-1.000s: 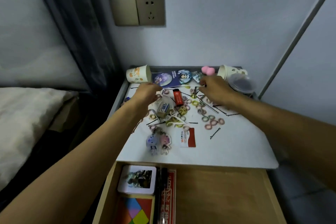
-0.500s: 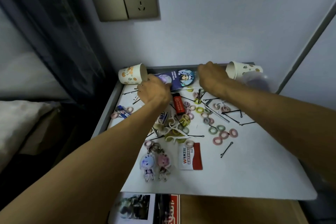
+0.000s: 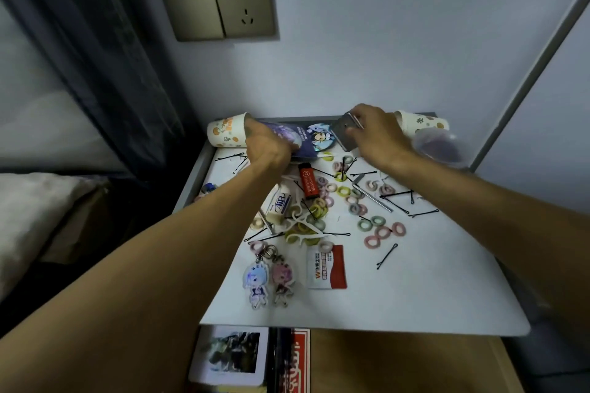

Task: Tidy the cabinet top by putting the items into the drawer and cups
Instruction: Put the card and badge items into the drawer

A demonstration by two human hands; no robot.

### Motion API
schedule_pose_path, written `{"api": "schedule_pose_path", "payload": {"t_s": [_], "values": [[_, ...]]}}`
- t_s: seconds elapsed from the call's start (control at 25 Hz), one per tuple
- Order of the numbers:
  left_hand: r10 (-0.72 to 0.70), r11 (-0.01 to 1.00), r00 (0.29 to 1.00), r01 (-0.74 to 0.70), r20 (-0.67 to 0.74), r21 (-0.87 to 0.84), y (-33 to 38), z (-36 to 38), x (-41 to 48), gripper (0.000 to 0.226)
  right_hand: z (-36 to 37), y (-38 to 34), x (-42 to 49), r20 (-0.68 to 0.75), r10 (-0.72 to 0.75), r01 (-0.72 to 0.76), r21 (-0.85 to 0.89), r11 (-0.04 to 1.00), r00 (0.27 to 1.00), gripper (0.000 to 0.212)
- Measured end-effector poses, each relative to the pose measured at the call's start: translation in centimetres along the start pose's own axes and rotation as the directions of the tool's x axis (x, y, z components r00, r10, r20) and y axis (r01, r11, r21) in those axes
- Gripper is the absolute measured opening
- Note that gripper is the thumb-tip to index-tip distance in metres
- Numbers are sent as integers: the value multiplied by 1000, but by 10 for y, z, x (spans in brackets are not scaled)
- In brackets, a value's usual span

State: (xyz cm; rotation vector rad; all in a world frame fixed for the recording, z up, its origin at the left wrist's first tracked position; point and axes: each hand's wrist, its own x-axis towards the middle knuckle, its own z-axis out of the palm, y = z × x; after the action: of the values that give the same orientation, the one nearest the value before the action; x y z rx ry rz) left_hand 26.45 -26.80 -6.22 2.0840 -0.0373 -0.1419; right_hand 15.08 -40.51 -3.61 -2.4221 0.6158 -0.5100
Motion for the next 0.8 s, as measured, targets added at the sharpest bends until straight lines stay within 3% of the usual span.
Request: {"api": "schedule_pose_path", "payload": {"t_s": [0.08, 0.16, 0.28, 0.48, 0.64, 0.8], "values": [[93, 995, 995, -92, 26, -24, 5, -11, -8, 55, -3, 0, -18, -2, -11, 11, 95, 995, 1000, 25], [173, 982, 983, -167, 62, -92, 7, -23, -16, 44, -11, 0, -36, -22, -37, 39, 82, 996, 999, 28], [228, 957, 962, -193, 148, -216, 14, -54, -37, 25, -28, -11, -64, -46, -15, 25, 221, 975, 999, 26], [150, 917, 907, 21, 394, -397, 1, -132, -148, 12, -50, -60, -147, -25, -61, 66, 507, 859, 998, 26], [36, 833, 838, 276, 544, -480, -40, -164, -221, 29, -34, -83, -216, 113, -193, 92, 582, 808, 975, 31], [14, 872, 879, 222, 476, -436, -63, -175, -234, 29, -12, -81, -242, 203, -338, 195, 510, 838, 919, 40]]}}
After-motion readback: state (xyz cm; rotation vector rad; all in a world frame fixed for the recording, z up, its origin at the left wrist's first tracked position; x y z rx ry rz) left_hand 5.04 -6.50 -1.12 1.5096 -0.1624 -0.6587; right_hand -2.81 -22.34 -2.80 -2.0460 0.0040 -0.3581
